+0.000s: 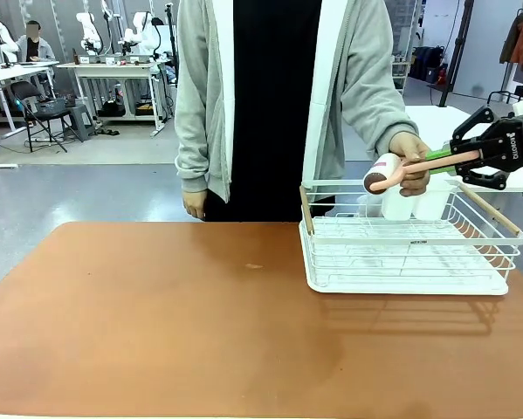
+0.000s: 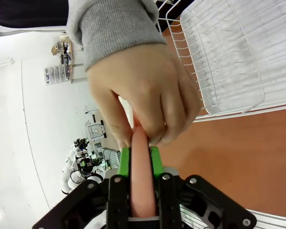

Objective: Clean the table.
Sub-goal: Pick up the Lint Roller when the human hands it over, then clean the table with the Lint Roller when the human lifts the Dish drying rack.

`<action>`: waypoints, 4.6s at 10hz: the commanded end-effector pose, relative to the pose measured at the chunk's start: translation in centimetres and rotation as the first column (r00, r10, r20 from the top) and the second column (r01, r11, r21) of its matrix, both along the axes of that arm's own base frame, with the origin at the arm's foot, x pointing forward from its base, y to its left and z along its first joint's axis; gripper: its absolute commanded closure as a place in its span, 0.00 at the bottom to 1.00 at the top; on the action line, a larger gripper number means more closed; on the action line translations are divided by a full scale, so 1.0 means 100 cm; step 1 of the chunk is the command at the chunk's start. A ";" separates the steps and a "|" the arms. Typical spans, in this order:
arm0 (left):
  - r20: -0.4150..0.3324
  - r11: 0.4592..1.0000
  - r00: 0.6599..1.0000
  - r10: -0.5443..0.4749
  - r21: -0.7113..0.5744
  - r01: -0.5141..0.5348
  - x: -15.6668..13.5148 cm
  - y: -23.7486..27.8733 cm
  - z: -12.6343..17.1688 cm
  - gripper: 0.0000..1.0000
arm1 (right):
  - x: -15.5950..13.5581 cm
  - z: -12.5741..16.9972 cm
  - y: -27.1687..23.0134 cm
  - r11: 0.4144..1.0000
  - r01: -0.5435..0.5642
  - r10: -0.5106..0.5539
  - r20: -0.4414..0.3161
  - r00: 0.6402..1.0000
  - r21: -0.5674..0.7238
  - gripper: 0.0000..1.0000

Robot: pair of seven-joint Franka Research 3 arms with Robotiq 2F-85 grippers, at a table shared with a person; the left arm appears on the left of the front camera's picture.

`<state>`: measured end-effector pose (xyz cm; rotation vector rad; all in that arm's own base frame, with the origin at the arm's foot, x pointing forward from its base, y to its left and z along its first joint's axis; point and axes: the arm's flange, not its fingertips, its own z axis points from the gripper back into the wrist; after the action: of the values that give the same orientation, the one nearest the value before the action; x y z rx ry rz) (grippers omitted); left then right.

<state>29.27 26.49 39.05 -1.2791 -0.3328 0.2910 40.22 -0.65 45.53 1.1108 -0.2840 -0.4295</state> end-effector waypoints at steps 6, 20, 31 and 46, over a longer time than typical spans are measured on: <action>0.020 1.000 1.000 -0.017 0.000 0.017 -0.006 0.001 0.000 0.00 | 0.000 0.000 -0.001 1.000 0.002 -0.002 0.001 1.000 0.001 1.00; 0.020 1.000 1.000 -0.017 0.000 0.017 -0.006 0.001 0.000 0.00 | 0.000 0.000 -0.001 1.000 0.002 -0.002 0.001 1.000 0.001 1.00; 0.020 1.000 1.000 -0.017 0.000 0.017 -0.006 0.001 0.000 0.00 | 0.000 0.000 -0.001 1.000 0.002 -0.002 0.001 1.000 0.001 1.00; 0.020 1.000 1.000 -0.017 0.000 0.017 -0.006 0.001 0.000 0.00 | 0.000 0.000 -0.001 1.000 0.002 -0.002 0.001 1.000 0.001 1.00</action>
<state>29.27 26.49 39.05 -1.2791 -0.3328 0.2908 40.21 -1.13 45.47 1.1137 -0.2898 -0.4345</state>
